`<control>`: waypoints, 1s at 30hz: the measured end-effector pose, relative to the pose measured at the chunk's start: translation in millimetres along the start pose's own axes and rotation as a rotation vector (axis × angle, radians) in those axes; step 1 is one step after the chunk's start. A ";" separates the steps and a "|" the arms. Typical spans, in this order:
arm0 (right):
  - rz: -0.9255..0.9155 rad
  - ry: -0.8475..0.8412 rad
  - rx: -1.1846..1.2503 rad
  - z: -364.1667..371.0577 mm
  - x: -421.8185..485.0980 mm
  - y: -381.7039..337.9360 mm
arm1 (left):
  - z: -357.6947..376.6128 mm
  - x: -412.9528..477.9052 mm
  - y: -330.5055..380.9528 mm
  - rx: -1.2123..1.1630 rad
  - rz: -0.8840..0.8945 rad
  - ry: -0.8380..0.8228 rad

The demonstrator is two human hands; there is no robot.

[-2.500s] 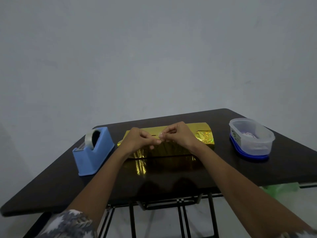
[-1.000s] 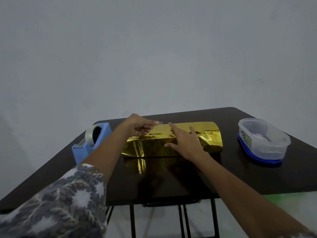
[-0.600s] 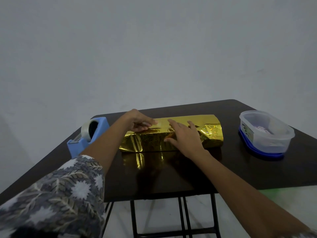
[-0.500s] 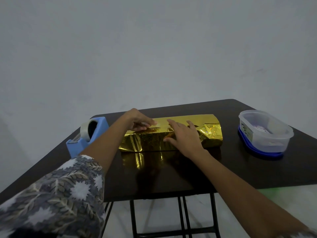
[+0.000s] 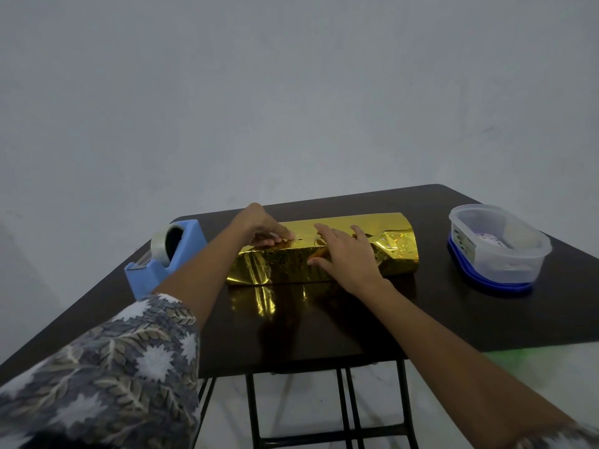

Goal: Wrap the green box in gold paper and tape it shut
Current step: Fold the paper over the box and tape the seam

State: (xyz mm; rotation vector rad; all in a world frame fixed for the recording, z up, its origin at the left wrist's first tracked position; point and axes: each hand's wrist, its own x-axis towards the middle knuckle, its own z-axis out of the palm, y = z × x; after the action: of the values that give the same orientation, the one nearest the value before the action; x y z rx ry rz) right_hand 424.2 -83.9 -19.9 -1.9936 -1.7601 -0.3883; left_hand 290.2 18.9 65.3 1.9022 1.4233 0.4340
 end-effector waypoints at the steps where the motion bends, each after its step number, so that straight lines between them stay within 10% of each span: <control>1: 0.000 -0.002 0.001 -0.2 -0.2 0.0 | 0.3 0.0 0.6 0.012 0.001 0.001; 30: -0.017 -0.014 0.009 -1.3 -0.6 0.3 | -26.9 6.4 -26.5 0.340 -0.110 -0.006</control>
State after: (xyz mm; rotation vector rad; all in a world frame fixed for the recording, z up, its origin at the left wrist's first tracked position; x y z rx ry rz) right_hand 424.5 -85.1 -19.1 -1.9805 -1.7852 -0.3725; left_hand 256.9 37.7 64.2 2.0708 1.6723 0.1387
